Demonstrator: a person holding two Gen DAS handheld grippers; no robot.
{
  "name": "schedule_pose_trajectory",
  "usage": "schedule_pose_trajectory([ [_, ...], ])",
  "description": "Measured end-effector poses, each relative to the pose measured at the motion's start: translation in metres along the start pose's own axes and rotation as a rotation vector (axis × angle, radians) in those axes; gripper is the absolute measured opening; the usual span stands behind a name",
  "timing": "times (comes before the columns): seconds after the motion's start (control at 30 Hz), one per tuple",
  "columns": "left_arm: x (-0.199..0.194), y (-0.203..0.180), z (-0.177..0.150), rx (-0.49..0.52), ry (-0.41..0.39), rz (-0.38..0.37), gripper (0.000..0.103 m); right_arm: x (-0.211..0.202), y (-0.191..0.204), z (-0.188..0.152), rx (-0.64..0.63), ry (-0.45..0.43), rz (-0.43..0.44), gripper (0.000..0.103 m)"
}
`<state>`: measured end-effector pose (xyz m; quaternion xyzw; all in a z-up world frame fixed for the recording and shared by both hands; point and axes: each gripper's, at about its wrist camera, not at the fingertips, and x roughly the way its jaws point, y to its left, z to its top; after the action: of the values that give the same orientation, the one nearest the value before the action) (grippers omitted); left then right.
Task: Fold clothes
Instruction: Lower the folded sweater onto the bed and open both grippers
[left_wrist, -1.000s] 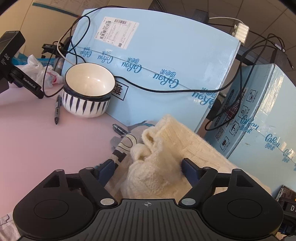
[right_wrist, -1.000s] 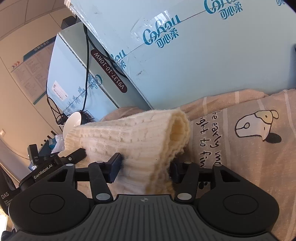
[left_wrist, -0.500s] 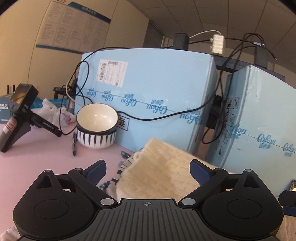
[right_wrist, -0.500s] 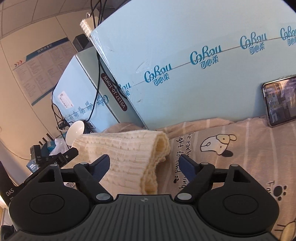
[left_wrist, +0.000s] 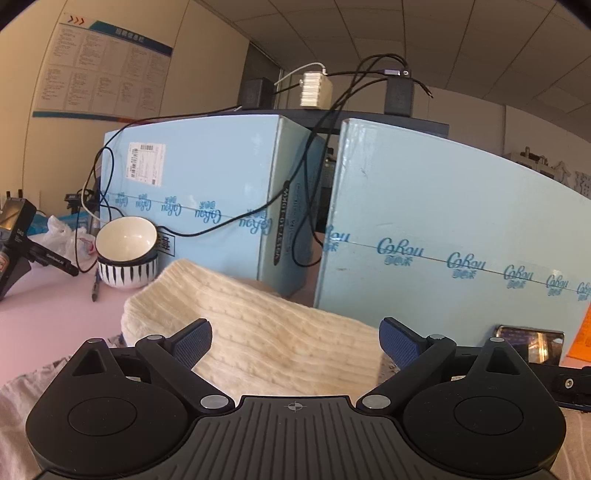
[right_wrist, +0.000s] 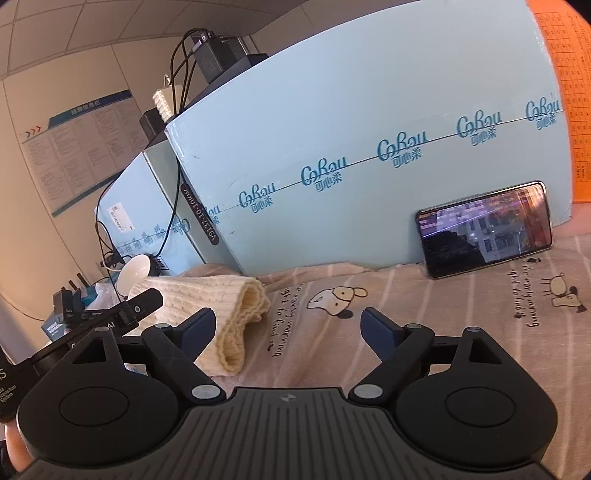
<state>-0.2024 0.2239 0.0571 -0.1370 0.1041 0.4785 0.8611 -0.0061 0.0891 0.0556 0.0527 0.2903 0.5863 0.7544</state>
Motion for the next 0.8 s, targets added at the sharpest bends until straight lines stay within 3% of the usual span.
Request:
schedule_pose_trajectory([
  [0.07,-0.011,-0.007,-0.006,-0.027,0.03,-0.053,0.099,-0.008,-0.005,-0.002,-0.02,-0.012,-0.01,0.096],
  [0.17,-0.029,-0.013,-0.015,-0.054,0.02,-0.058,0.099,-0.018,-0.011,-0.006,-0.063,-0.043,-0.009,0.103],
  [0.33,-0.055,-0.012,-0.03,-0.111,-0.046,0.064,0.103,-0.016,-0.017,-0.014,-0.108,-0.067,-0.014,0.103],
  [0.5,-0.064,-0.015,-0.04,-0.066,-0.143,0.294,0.103,-0.006,-0.012,-0.023,-0.238,-0.114,0.003,0.103],
  [0.63,-0.06,-0.021,-0.045,-0.025,-0.183,0.356,0.103,0.004,-0.01,-0.029,-0.3,-0.173,0.041,0.103],
  [0.8,-0.052,-0.037,-0.051,0.067,-0.182,0.359,0.103,0.009,-0.004,-0.029,-0.374,-0.227,0.088,0.103],
])
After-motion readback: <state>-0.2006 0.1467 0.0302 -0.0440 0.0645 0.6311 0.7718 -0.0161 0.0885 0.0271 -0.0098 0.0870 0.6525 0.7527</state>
